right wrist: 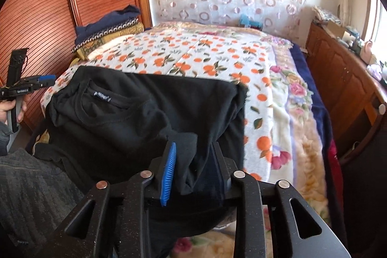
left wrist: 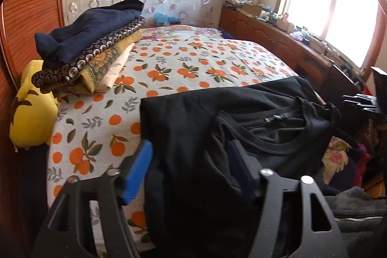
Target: Fold small clothes
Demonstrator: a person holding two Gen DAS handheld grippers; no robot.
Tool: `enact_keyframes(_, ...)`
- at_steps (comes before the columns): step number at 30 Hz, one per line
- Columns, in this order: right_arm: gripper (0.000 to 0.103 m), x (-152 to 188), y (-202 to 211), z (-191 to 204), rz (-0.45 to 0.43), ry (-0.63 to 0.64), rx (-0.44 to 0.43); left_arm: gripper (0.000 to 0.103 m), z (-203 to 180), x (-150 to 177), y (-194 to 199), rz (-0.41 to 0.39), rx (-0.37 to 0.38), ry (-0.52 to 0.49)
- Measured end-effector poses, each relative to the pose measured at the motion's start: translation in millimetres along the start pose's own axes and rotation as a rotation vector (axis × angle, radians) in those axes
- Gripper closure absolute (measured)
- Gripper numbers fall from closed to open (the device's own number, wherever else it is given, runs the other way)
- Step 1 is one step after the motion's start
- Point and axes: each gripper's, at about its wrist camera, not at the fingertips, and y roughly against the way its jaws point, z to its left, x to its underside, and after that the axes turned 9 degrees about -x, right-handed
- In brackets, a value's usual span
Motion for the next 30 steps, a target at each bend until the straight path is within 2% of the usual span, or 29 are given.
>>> enact_keyframes(3,0.061,-5,3,-1,-0.023,-0.003,0.022,0.028,5,-2,-10,0.021,0.008,0.012)
enact_keyframes(6,0.057,-6,-5,-6,-0.039,-0.012,0.030,0.028,9,-4,-18,0.032,-0.017,0.019)
enact_keyframes(16,0.055,-20,-53,-22,-0.041,-0.052,-0.002,0.028,22,-16,-48,0.074,-0.033,0.046)
enact_keyframes(24,0.043,-36,-85,-40,-0.011,-0.053,0.061,0.028,24,-34,-71,0.085,-0.046,0.041)
enact_keyframes(30,0.040,-52,-115,-58,0.022,-0.080,0.112,0.028,25,-43,-87,0.102,-0.052,0.041)
